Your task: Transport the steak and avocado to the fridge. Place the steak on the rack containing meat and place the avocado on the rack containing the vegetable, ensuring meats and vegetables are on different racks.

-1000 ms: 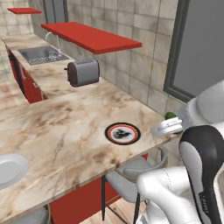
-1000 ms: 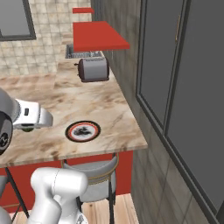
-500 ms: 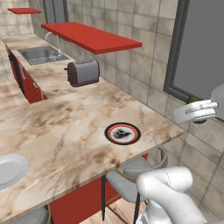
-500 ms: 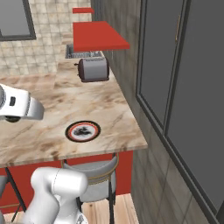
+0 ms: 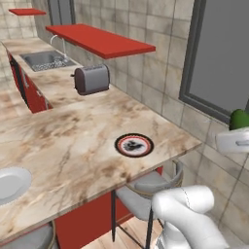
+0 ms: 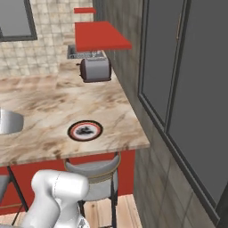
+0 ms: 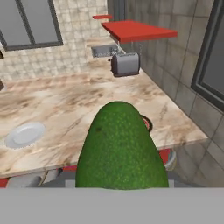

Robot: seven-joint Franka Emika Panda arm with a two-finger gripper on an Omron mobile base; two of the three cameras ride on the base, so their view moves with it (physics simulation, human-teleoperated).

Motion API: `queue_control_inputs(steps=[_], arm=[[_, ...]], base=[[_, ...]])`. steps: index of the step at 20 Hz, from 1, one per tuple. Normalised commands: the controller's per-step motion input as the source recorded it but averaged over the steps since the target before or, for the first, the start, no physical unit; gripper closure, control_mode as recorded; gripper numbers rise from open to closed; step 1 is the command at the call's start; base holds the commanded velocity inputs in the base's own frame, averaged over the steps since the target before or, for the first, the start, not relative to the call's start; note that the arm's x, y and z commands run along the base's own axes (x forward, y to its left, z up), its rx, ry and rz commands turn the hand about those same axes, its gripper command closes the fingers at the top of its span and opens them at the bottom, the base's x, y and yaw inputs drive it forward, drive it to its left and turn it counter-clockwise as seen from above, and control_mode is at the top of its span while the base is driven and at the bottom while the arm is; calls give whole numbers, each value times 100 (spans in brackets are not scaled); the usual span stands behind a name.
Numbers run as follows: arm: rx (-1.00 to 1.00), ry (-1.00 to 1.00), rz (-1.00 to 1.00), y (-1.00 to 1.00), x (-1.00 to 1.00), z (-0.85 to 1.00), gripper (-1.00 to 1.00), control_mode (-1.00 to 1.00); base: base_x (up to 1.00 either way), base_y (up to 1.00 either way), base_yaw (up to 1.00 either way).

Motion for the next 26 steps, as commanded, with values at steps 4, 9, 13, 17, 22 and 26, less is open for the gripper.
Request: queue_control_inputs(steps=[4,9,13,17,22,26], arm=[[0,0,0,0,0,0,100,100],[0,0,0,0,0,0,100,100],[0,0,0,0,0,0,100,100],[0,0,0,0,0,0,100,100],[0,0,0,0,0,0,100,100],[0,0,0,0,0,0,100,100]], base=[[-100,0,1],[-100,59,11],[-91,100,24],[-33,100,46],[-17,100,66],[-10,100,78]])
